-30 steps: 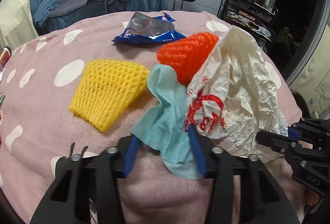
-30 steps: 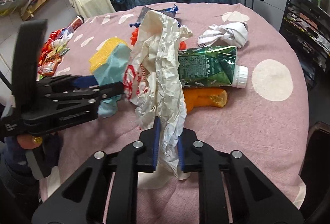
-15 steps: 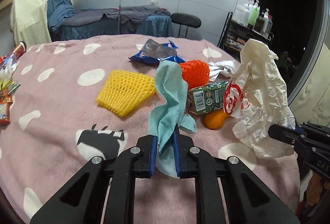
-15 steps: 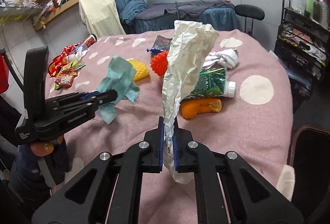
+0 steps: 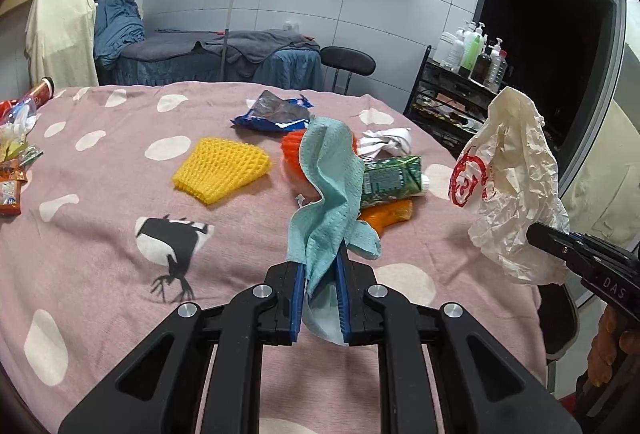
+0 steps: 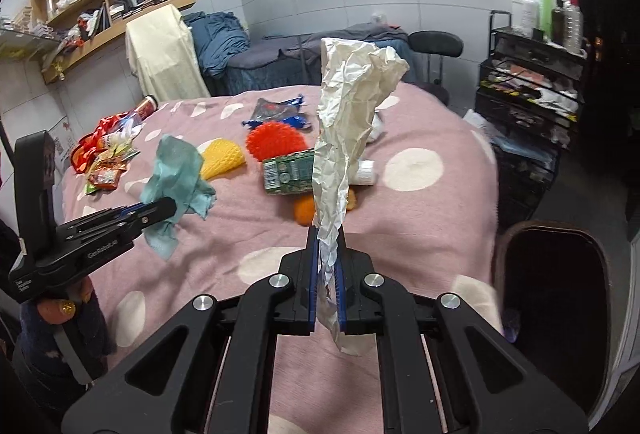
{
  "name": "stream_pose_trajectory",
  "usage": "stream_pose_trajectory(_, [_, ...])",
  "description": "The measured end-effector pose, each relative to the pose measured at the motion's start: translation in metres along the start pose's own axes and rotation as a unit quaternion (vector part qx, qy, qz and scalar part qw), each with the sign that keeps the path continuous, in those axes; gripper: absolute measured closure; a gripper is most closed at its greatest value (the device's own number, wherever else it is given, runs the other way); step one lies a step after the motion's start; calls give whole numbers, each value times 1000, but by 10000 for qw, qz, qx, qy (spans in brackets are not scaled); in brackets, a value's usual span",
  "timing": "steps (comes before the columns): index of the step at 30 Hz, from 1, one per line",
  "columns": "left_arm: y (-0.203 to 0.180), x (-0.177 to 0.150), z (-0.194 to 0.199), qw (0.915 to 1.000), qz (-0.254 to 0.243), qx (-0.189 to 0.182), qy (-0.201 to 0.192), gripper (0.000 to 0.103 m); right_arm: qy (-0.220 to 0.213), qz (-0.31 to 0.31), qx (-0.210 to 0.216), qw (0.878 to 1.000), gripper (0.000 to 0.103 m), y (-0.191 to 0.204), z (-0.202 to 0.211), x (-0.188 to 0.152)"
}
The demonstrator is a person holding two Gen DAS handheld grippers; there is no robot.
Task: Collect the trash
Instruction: 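Carry the white bag to the black bin and open the right tool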
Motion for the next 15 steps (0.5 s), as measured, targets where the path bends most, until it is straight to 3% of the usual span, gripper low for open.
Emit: stream_pose_trajectory(15, [-70, -4, 3, 9979, -476, -438, -82, 89, -269, -727, -801, 9938, 95, -87, 40, -27])
Point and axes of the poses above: each gripper's, at about its wrist camera, not at the fingertips, and z roughly against the way its jaws point, y to its left, x to its top, the point moved 10 cm from there along -z, roughly the way its jaws point, and after that the axes turned 15 degrees about y, right-handed, at the moved point
